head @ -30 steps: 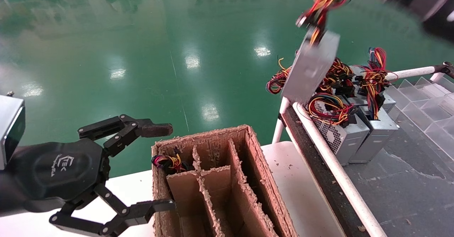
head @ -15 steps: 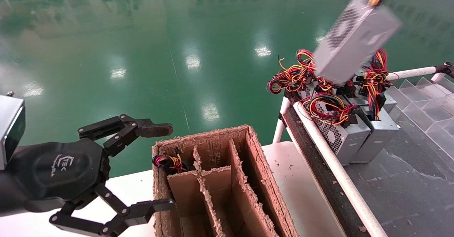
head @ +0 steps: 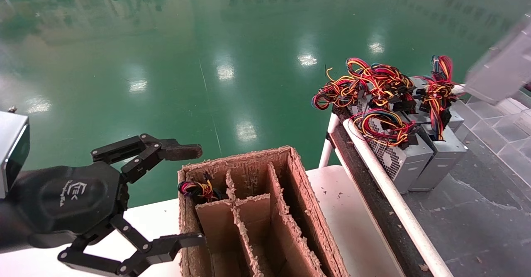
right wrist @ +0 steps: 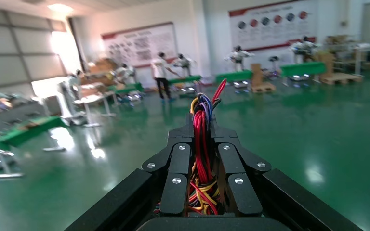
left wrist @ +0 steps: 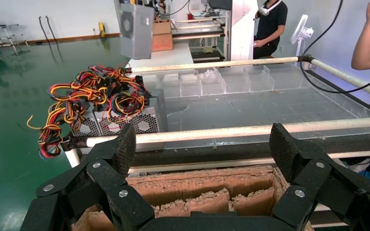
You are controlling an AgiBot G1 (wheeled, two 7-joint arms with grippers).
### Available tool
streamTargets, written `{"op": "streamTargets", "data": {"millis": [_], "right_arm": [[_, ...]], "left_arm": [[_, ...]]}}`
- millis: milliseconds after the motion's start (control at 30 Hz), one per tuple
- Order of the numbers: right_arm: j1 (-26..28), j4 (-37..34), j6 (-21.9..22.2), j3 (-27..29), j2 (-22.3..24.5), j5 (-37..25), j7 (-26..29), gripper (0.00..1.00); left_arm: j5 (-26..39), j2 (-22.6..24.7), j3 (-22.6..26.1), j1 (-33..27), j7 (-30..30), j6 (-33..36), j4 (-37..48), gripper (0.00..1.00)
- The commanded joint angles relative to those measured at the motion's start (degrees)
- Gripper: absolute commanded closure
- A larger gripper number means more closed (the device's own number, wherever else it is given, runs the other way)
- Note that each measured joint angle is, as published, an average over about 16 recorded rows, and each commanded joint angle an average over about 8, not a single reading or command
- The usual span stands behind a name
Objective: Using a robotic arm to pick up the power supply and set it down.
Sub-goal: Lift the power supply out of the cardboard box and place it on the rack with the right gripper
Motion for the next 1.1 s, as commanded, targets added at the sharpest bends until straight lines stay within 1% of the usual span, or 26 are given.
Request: {"op": "streamTargets", "data": {"millis": [33,367,500,600,833,1100], "right_arm": [[0.52,-0.91,0.01,-0.42,1.27,-0.81,-0.69,1.0],[-0.35,-3.8,-6.61,-2.82,6.98,-4.36,-2.48,1.0],[-1.46,-5.03,-9.36,-3.58,7.91,-5.3,-2.99,1.0],[-2.69,-6.12,-10.46,-4.02,7.86,-5.79,-3.34,1.0],[-5.81,-8.63,-9.96,-4.42,5.45,-6.11,-4.11,1.0],[-8.39,-11.09,-5.65,-4.25,0.55,-5.84,-4.28,1.0]], "left_arm": [[0.0,0.0,0.0,0.0,0.0,0.0,0.0,0.0],[0.0,0.0,0.01,0.0,0.0,0.0,0.0,0.0],[0.0,0.0,0.01,0.0,0.0,0.0,0.0,0.0],[-0.01,0.0,0.01,0.0,0.0,0.0,0.0,0.0],[-0.01,0.0,0.01,0.0,0.01,0.0,0.0,0.0],[-0.01,-0.01,0.01,0.0,0.01,-0.01,0.0,0.0]]}}
